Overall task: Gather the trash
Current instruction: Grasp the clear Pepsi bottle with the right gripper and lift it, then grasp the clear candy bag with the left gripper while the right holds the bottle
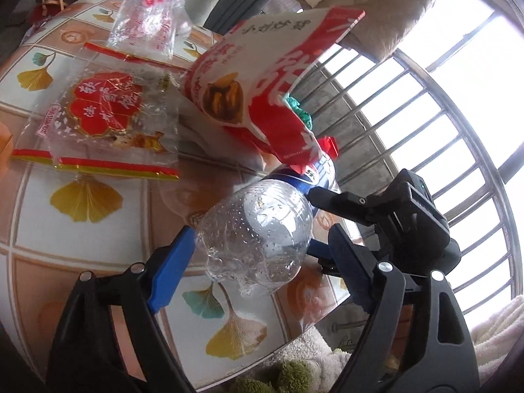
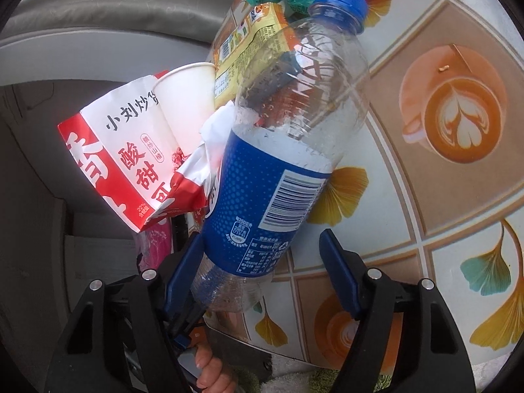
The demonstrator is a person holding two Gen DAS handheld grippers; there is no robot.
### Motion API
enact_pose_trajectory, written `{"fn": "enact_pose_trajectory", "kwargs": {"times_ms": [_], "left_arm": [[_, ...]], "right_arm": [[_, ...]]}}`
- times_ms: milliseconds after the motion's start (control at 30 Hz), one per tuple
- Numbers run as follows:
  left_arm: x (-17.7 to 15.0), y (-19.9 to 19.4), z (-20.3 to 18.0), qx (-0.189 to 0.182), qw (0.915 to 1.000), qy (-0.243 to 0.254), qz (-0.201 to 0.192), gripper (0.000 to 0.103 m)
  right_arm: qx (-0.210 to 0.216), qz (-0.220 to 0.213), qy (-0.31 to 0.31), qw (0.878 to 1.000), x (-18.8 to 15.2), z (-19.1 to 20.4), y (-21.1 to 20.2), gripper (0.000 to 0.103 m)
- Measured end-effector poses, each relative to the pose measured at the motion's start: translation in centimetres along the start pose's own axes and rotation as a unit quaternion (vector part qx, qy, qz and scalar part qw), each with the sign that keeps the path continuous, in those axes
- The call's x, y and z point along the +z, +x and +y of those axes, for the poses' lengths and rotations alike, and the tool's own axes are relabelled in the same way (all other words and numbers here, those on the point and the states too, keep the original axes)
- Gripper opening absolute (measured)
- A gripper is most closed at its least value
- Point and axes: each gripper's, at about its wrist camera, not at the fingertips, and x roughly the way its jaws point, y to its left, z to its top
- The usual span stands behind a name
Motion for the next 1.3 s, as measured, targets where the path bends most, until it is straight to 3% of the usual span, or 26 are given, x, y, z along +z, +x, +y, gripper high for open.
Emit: {"fn": "enact_pose_trajectory", "kwargs": {"times_ms": [300, 433, 600, 667, 700, 800, 867, 933, 1000, 1133, 1233, 1300], "left_arm": [[-2.7, 3.1, -5.7, -0.047, 0.9967, 0.038, 0.055, 0.076], [-3.7, 4.7, -7.8, -0.047, 0.9943, 0.053, 0.080, 0.076], [-4.3, 5.4, -9.2, -0.036, 0.9923, 0.074, 0.093, 0.076], [-4.1, 5.3, -9.1, -0.031, 0.9928, 0.072, 0.091, 0.076], [-4.2, 5.1, -9.1, -0.030, 0.9930, 0.071, 0.090, 0.076], [-4.2, 3.3, -8.2, -0.035, 0.9944, 0.059, 0.081, 0.076], [-3.7, 1.5, -6.4, -0.058, 0.9960, 0.034, 0.059, 0.077], [-2.8, -0.2, -4.3, -0.056, 0.9978, 0.010, 0.034, 0.077], [-1.6, -2.0, -2.5, -0.034, 0.9994, -0.007, 0.003, 0.077], [1.6, -4.2, 0.6, 0.079, 0.9943, -0.016, -0.070, 0.079], [3.3, -5.0, 3.2, 0.186, 0.9732, -0.040, -0.129, 0.083], [4.4, -4.2, 4.7, 0.251, 0.9577, -0.053, -0.131, 0.083]], "right_arm": [[0.006, -0.008, -0.003, 1.000, 1.2, -3.5, -3.4, 0.072], [-0.025, -0.033, -0.028, 0.999, 1.9, -3.9, -5.0, 0.075], [-0.050, -0.021, -0.057, 0.997, 1.4, -2.1, -5.5, 0.076], [-0.062, -0.019, -0.074, 0.995, 1.4, -1.5, -5.2, 0.075], [-0.071, -0.018, -0.081, 0.994, 1.5, -1.1, -4.9, 0.069], [-0.077, -0.012, -0.085, 0.993, 1.8, -0.7, -4.7, 0.064], [-0.077, -0.010, -0.085, 0.993, 1.9, -0.5, -4.5, 0.064], [-0.074, -0.009, -0.085, 0.994, 1.9, -0.7, -4.6, 0.064], [-0.075, -0.007, -0.085, 0.994, 1.9, -0.6, -4.6, 0.064], [-0.082, -0.005, -0.086, 0.993, 2.0, -0.2, -4.2, 0.064], [-0.090, -0.008, -0.092, 0.992, 2.0, 0.1, -4.0, 0.064], [-0.100, -0.008, -0.093, 0.991, 2.0, 0.4, -3.8, 0.064]]}}
